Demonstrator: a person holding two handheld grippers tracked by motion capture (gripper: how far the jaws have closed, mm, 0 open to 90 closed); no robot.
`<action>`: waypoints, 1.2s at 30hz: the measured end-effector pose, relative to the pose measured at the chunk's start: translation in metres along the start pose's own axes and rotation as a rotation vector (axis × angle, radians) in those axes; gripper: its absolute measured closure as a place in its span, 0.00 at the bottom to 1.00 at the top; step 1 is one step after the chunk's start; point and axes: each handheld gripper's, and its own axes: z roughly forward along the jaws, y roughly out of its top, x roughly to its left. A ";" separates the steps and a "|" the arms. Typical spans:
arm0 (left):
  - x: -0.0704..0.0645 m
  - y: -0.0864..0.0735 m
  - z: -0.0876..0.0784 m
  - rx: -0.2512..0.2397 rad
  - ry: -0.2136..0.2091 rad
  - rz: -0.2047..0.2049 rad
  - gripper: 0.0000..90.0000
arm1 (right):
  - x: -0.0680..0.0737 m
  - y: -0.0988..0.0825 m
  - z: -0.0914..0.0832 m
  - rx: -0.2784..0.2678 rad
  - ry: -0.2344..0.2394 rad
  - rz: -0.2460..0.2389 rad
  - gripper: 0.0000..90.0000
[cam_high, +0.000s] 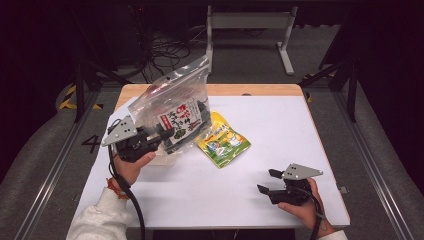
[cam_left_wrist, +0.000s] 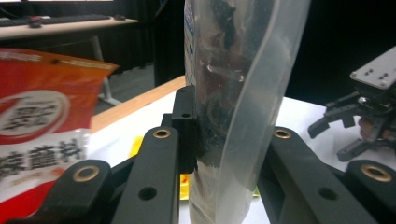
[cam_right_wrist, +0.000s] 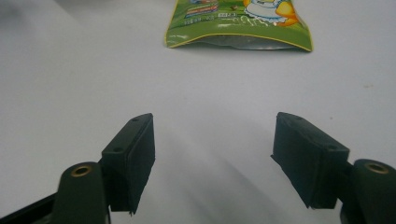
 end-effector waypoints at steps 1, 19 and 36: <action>0.002 0.001 -0.002 -0.002 0.010 0.004 0.84 | 0.000 0.000 0.001 0.002 0.001 0.001 0.33; 0.050 0.000 -0.031 0.071 0.159 0.051 0.84 | 0.001 -0.002 0.008 0.016 0.007 0.006 0.31; 0.081 -0.019 -0.029 0.162 0.174 0.083 0.83 | 0.001 -0.005 0.013 0.043 0.010 0.001 0.31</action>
